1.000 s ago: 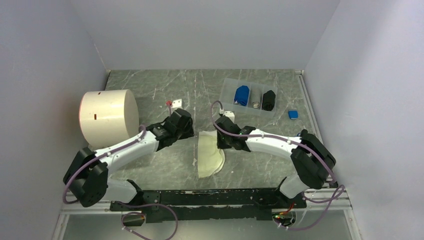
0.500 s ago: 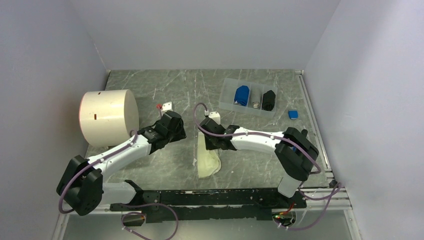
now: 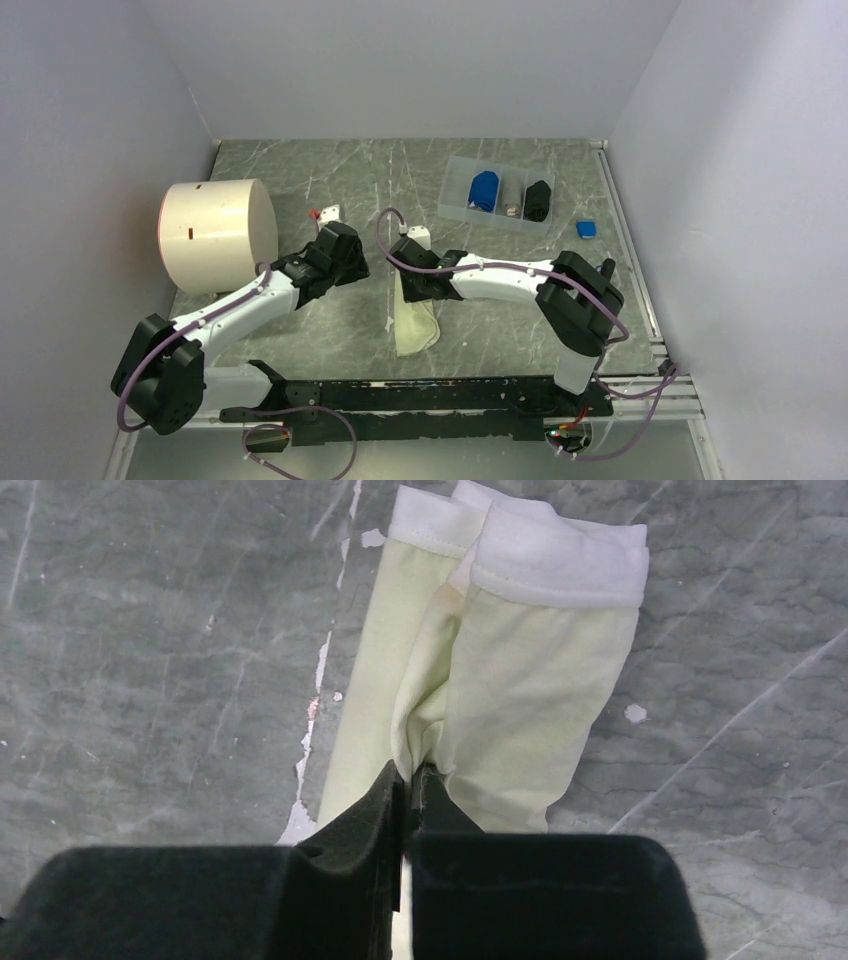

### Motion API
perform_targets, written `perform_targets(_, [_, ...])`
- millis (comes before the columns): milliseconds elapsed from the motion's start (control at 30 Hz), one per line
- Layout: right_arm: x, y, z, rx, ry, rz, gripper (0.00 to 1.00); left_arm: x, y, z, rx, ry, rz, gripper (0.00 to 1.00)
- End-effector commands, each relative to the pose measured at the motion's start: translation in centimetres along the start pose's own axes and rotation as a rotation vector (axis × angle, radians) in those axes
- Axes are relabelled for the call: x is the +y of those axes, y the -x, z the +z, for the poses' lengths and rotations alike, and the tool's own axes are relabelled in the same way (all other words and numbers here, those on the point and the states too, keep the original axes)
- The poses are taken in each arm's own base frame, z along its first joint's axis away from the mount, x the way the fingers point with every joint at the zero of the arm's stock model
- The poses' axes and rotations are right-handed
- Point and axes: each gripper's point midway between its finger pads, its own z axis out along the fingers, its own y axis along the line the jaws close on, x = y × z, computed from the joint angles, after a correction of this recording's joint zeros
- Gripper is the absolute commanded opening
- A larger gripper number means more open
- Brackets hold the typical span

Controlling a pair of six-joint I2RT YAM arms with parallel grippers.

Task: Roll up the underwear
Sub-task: Fold the underwear at the center of the board.

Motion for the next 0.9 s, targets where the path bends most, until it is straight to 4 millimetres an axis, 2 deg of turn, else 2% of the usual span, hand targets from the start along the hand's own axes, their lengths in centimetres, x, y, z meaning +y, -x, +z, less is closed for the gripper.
perform_targets(0, [1.2,1.5,-0.5,-0.035,0.007,-0.017,0.04,-0.6,0.7,-0.3,-0.019,-0.033,-0.010,0.52])
perform_targets(200, [2.2,1.6,-0.2,-0.033,0.040,-0.009,0.08,-0.9,0.8,-0.2,-0.015,-0.041,-0.010,0.53])
perform_targets(367, [2.9,2.7,0.5,-0.050,0.036,-0.013,0.09,-0.9,0.7,-0.1,-0.006,-0.046,-0.012,0.52])
perform_targets(567, [3.5,2.1,1.2,-0.019,0.058,-0.021,0.13,-0.7,0.6,-0.2,-0.004,-0.043,-0.010,0.53])
perform_targets(667, [4.3,2.1,0.8,-0.014,0.105,-0.033,0.18,-0.6,0.5,-0.2,0.002,-0.040,-0.010,0.52])
perform_targets(767, [5.0,2.6,-0.6,-0.050,0.177,-0.031,0.42,-0.6,0.4,-0.2,0.005,-0.040,-0.013,0.52])
perform_targets(867, [5.5,3.5,-2.8,-0.101,0.251,-0.035,0.47,-0.5,0.5,-0.2,0.002,-0.040,-0.017,0.53])
